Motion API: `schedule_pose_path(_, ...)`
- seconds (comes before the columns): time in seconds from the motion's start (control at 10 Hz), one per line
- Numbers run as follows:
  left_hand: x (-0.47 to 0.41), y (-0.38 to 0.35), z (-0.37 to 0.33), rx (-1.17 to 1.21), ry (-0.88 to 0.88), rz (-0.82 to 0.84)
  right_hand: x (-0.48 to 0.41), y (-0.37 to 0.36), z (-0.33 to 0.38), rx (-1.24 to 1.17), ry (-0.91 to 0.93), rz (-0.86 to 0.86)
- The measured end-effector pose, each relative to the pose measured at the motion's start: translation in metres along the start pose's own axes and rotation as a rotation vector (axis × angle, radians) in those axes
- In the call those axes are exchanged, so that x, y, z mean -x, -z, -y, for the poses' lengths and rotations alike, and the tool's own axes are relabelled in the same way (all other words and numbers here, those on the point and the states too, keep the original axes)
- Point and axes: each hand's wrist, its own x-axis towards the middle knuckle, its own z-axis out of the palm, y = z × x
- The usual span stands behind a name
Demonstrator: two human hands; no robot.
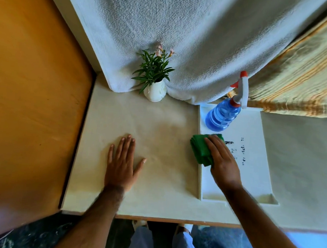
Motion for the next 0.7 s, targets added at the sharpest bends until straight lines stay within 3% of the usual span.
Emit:
schedule_pose_path(0.1, 0.0, 0.001, 0.0, 0.007, -0.007, -0.021, 0.03, 0.005, -0.018, 0.032, -0.103, -0.014)
schedule_pose_path(0.3, 0.002, 0.0, -0.002, 0.01, -0.009, -0.043, 0.061, -0.003, -0.033, 0.136, -0.121, 0.266)
schedule_pose_path(0.4, 0.001, -0.002, 0.0, 0.003, -0.011, -0.03, 0.065, -0.008, -0.034, 0.216, -0.092, 0.319)
schedule_pose_path(0.6, 0.0, 0.005, -0.004, -0.01, -0.005, 0.135, 0.064, -0.003, -0.03, 0.23, -0.116, 0.41)
schedule_pose_path(0.7, -0.007, 0.024, -0.008, 0.01, 0.004, 0.18, 0.047, 0.016, -0.014, 0.222, -0.081, 0.344)
